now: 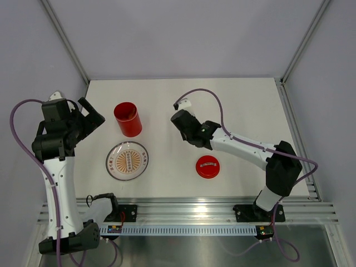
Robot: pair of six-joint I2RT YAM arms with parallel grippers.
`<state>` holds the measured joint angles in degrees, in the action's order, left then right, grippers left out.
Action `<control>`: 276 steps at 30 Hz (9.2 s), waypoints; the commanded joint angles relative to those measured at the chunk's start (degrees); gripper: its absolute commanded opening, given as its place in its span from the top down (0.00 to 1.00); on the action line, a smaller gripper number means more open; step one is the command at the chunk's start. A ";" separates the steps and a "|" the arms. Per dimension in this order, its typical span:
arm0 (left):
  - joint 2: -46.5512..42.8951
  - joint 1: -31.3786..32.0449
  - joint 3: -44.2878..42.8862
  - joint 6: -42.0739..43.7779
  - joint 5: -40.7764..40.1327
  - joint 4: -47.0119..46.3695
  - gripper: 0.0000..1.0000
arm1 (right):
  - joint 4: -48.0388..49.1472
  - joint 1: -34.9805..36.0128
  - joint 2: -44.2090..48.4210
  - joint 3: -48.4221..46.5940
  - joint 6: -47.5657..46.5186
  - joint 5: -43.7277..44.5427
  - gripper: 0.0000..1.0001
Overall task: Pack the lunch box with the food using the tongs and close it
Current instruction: Place the clamp at the center of the board, then move the box lid to the center of the board, then pick up the box lid from the center of the board, then close the box lid on the packing box.
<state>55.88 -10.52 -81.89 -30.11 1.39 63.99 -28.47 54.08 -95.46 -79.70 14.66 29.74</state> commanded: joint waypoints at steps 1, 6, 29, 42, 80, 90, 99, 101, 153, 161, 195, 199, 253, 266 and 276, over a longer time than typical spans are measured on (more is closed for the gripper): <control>0.11 -0.29 0.50 -0.13 1.42 -2.99 0.01 | 7.02 -1.70 0.11 2.79 4.23 4.19 0.98; 0.37 -0.29 0.94 -0.04 1.86 -3.17 0.01 | 10.97 -5.12 -4.37 4.64 5.03 4.10 0.93; -0.15 -0.29 2.87 2.95 3.53 -2.37 0.01 | 4.04 -9.35 -8.45 -5.99 3.62 -4.42 0.12; 0.37 -0.02 2.43 4.70 3.19 -2.99 0.01 | -6.07 -14.27 16.08 18.69 9.44 -15.99 0.21; 3.88 9.98 5.60 4.71 6.26 -4.75 0.01 | -4.31 -0.03 4.82 15.36 11.98 -26.94 0.50; 12.67 40.30 12.71 -18.09 -10.08 -8.78 0.04 | -13.36 -18.29 22.59 25.03 16.81 -9.17 0.31; 35.48 61.05 -1.66 -41.33 -23.71 3.32 0.14 | -14.86 -29.04 29.89 27.41 15.84 -14.44 0.21; 39.20 63.87 -4.76 -43.97 -25.90 5.18 0.13 | -14.95 -29.04 30.77 27.32 16.10 -14.62 0.20; 41.78 68.80 -1.70 -40.93 -29.34 3.43 1.00 | -12.22 -29.30 33.59 29.87 14.79 -21.74 0.20; 35.09 59.93 -18.02 -17.81 -34.61 15.01 1.00 | -12.05 -29.21 33.50 28.81 14.79 -23.41 0.20; 50.82 19.84 -37.02 6.99 -14.40 8.44 1.00 | -8.62 -29.30 27.87 28.11 13.82 -28.16 0.21; 52.14 19.31 -37.29 7.43 -11.85 7.47 1.00 | -8.80 -29.30 28.14 28.37 14.08 -28.15 0.21; 55.57 15.53 -24.11 6.82 -7.63 0.17 0.97 | -10.55 -29.21 29.89 27.67 14.96 -28.33 0.21; 55.66 15.53 -26.39 7.96 -8.33 0.79 0.61 | -10.64 -29.21 29.89 27.23 14.79 -28.51 0.21; 54.87 15.62 -27.89 8.57 -9.12 -0.18 0.51 | -10.91 -29.21 29.81 27.32 15.05 -28.51 0.21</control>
<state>108.92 5.50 -108.62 -22.44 -7.53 63.72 -38.87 25.06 -66.92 -50.39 29.52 1.85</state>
